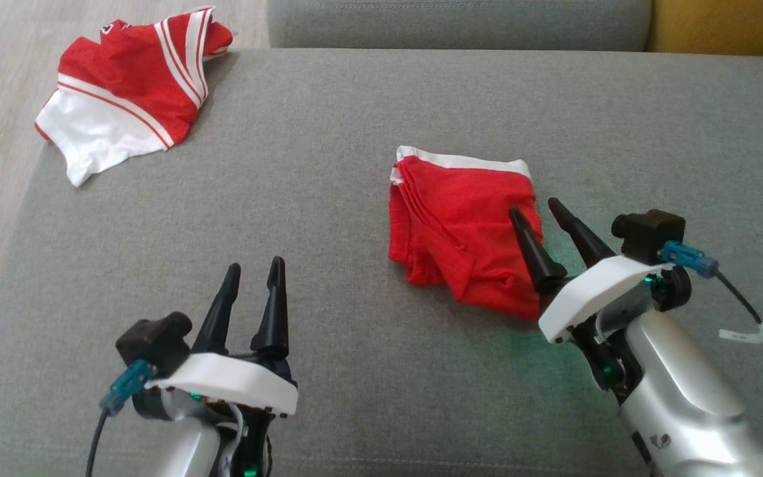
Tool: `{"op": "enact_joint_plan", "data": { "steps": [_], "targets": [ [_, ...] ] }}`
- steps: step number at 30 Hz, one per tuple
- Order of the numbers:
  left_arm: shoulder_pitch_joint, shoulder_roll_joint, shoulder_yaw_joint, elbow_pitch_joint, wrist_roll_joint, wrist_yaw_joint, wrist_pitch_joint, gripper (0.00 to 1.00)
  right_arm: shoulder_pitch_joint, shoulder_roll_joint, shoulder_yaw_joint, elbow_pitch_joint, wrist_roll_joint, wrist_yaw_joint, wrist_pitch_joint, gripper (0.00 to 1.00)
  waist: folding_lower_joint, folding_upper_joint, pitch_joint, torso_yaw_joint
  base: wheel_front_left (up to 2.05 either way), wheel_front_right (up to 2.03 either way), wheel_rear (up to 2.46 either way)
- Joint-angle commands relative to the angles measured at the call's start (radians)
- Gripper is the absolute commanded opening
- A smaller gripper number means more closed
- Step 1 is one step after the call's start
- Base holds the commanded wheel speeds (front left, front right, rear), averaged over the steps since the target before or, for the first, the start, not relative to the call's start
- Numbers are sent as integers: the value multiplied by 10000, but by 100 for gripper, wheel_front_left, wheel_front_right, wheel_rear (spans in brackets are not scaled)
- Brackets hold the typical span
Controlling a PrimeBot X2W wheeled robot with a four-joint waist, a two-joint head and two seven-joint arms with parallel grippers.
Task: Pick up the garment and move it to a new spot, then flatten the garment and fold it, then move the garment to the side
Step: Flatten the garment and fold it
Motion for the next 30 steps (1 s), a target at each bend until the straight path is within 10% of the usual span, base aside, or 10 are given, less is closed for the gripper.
{"op": "enact_joint_plan", "data": {
  "steps": [1, 3, 7, 30],
  "targets": [
    [-382, 43, 266, -343, 122, -38, -123, 100, -58, -14, 88, -212, -171, 65, -14, 62, 0, 0, 37, 43, 0, 0, 0],
    [-417, 42, 253, -339, 126, -42, -123, 100, -21, 30, 142, -44, -267, 65, 83, 31, 0, 0, 90, 99, 0, 0, 0],
    [-500, 46, 253, -353, 136, -44, -123, 100, -34, 169, 513, 292, -344, 65, 189, 0, 0, 0, 215, 214, 0, 0, 0],
    [-702, -51, 429, -371, 206, -79, -124, 100, -1186, 775, 3727, 1507, 338, 65, -454, 0, 0, 0, 569, 803, 0, 0, 0]
  ]
}}
